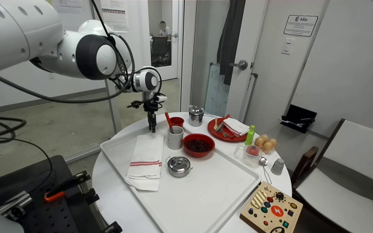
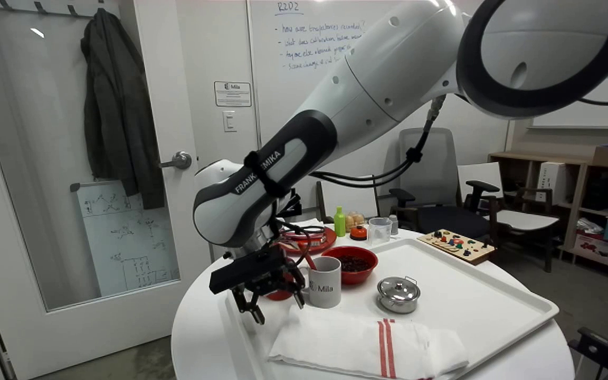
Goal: Fold the white and red towel from left to right
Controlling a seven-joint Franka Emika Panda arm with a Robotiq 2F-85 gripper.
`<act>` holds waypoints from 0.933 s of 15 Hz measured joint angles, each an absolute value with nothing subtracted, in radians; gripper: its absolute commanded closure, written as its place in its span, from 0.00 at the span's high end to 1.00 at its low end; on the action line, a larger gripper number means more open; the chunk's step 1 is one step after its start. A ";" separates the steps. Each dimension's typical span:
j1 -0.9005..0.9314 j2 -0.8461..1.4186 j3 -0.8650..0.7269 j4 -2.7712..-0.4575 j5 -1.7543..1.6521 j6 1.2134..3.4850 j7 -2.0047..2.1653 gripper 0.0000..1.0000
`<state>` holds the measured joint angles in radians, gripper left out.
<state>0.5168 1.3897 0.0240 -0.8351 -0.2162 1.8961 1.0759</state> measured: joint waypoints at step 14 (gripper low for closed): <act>0.491 1.414 0.050 -0.835 -0.175 1.873 1.097 0.09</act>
